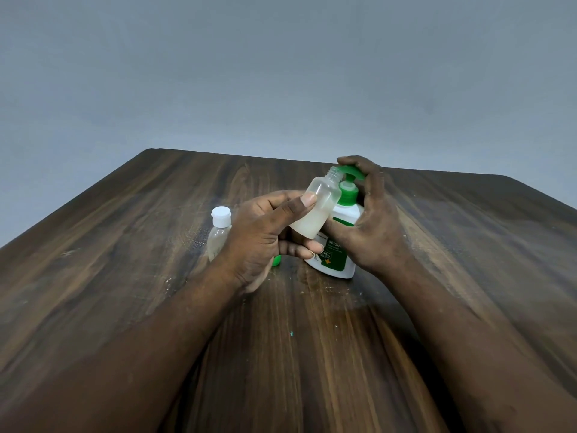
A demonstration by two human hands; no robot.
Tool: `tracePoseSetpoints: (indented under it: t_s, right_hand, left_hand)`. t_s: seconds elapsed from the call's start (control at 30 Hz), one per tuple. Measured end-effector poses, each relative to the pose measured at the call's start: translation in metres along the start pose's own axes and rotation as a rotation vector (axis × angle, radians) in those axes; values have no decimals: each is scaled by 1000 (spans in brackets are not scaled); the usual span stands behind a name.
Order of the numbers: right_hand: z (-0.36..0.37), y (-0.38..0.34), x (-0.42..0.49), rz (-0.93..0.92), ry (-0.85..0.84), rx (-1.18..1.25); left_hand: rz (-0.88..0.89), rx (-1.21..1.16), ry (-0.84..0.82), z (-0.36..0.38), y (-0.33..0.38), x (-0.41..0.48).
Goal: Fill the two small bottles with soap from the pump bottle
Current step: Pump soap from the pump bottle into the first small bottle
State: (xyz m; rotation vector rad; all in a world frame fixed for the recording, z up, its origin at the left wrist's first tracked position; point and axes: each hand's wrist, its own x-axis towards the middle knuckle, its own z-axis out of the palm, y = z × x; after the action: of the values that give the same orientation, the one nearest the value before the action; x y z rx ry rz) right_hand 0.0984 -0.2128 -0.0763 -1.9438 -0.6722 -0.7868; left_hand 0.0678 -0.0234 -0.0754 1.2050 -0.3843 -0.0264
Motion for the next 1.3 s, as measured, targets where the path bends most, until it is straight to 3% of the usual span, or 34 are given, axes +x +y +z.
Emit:
tracePoseSetpoints:
  t_s: [1.3]
  right_hand:
    - [2,3,-2,-6,25,-64]
  left_hand:
    - [24,-1,-5,-3,-6,3]
